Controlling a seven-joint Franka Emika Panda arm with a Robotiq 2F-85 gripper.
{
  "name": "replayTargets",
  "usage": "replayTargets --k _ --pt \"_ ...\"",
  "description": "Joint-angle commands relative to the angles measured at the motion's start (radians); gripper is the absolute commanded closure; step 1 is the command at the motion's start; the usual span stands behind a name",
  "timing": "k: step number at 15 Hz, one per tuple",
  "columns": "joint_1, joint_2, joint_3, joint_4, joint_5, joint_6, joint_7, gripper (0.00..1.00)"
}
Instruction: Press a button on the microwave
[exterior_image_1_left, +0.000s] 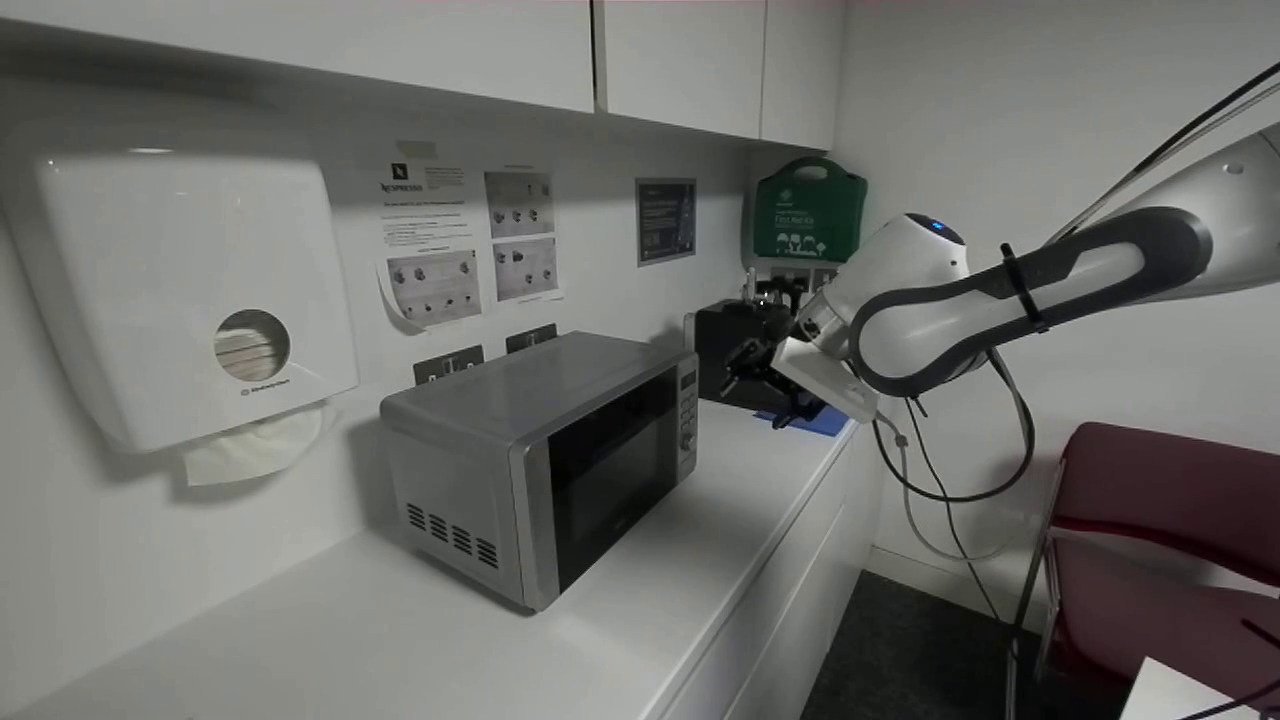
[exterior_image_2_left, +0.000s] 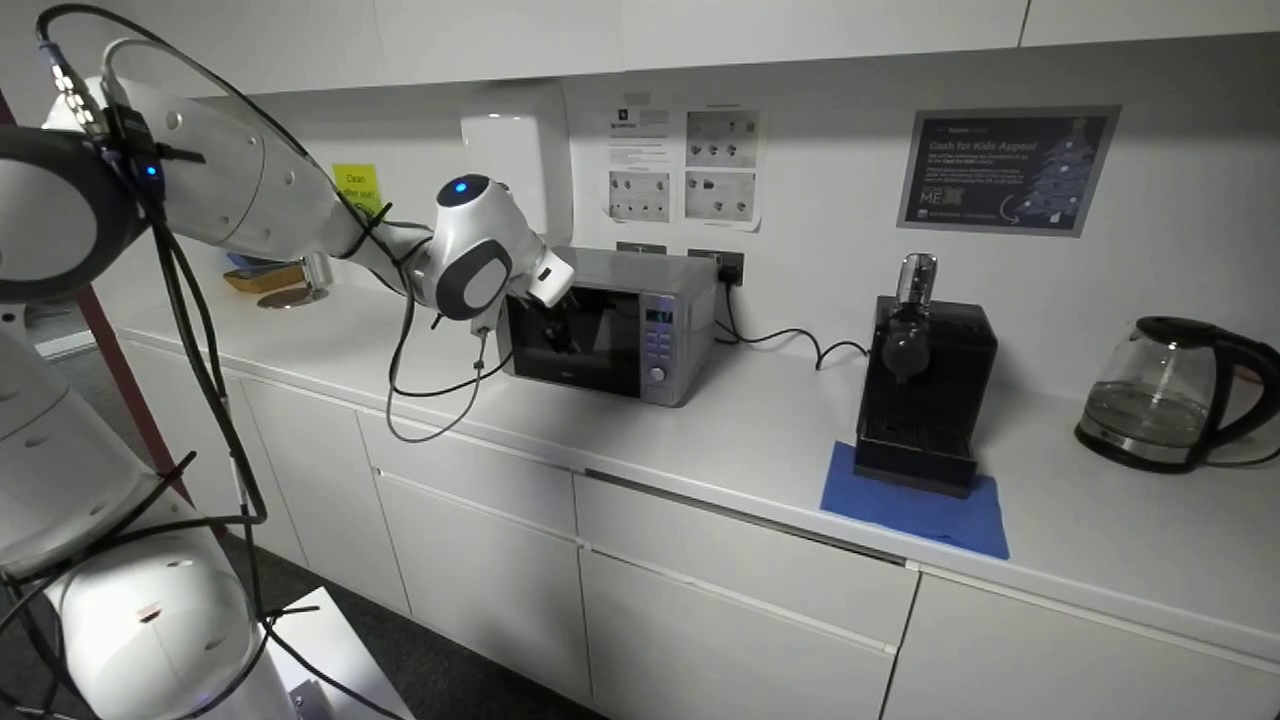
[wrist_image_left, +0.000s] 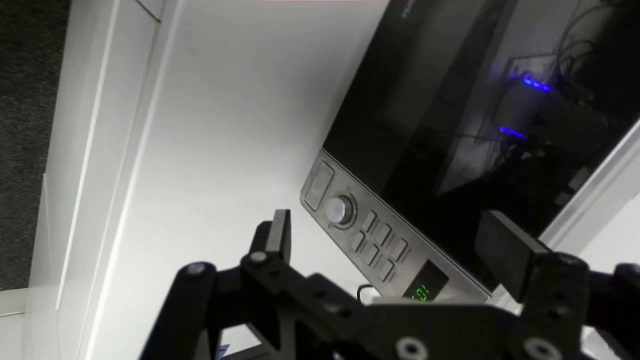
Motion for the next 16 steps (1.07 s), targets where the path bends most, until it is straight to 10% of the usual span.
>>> replayTargets --k 1,6,7,16 --pt "-0.055 0.069 0.008 0.017 -0.019 0.172 0.128 0.0" --pt "-0.147 0.137 0.019 0.026 -0.049 0.293 0.36 0.0" --pt "-0.166 0.144 0.022 0.022 -0.065 0.311 0.419 0.25" --pt "-0.3 0.176 0.072 0.024 -0.248 0.463 0.649 0.9"
